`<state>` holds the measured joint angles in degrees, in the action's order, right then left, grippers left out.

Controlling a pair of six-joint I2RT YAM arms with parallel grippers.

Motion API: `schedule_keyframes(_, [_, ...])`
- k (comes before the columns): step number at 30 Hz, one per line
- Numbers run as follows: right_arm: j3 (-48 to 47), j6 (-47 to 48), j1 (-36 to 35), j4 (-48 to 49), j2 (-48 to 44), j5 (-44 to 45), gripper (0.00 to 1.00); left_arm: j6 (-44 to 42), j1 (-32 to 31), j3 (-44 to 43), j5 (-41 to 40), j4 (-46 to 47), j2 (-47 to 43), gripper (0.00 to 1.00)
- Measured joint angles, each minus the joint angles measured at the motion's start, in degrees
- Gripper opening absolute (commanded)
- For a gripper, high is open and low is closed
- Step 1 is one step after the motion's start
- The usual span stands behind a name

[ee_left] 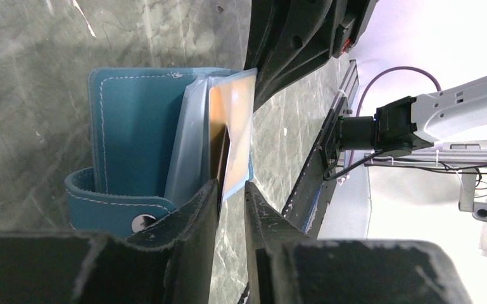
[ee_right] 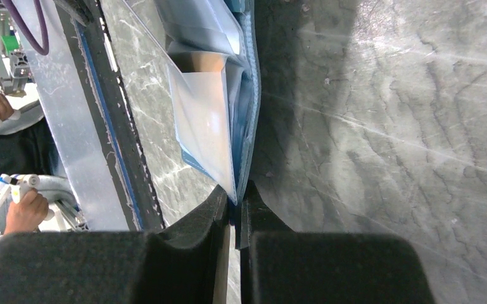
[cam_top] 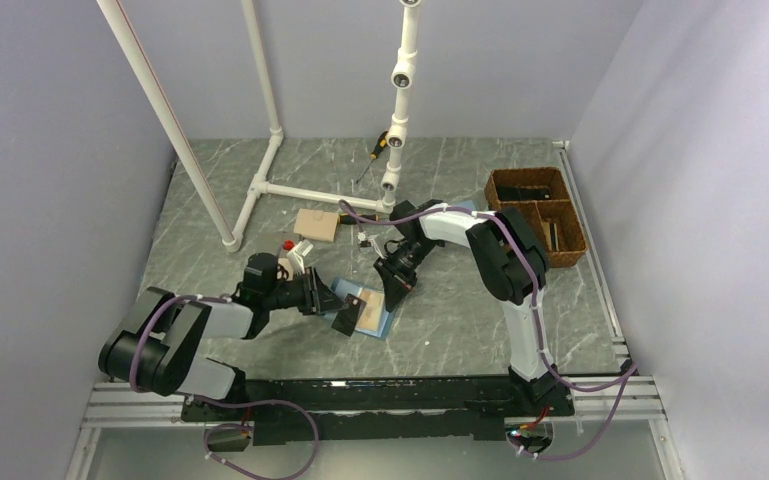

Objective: Take the credit cards out of the card holder
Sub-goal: Remove the credit card from the card holder.

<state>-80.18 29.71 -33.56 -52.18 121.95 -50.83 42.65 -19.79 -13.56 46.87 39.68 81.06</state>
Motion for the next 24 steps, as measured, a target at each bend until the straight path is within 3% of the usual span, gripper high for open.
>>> schedule_keyframes(5, [0.0,0.0,0.0,0.02,0.0,0.0,0.02,-0.9,-0.02,-1.62,-0.17,-4.17,-0.22,0.12])
schedule_keyframes(7, [0.0,-0.02,0.0,0.02,0.0,-0.02,0.02,-1.64,-0.13,-2.29,-0.2,-6.23,-0.59,0.0])
schedule_keyframes(15, [0.0,-0.28,-0.02,0.17,0.0,0.5,0.05,-3.61,-0.2,-2.86,-2.34,-12.5,-5.49,0.0])
schedule_keyframes(17, [0.0,-0.37,0.0,0.28,0.0,0.98,0.12,-4.57,-0.24,-2.86,-3.98,-16.04,-10.01,0.0])
schedule_keyframes(24, [-0.09,-0.7,0.0,-0.79,-0.17,0.5,0.49,-7.3,-0.28,-3.52,-7.65,-25.73,-25.22,0.0])
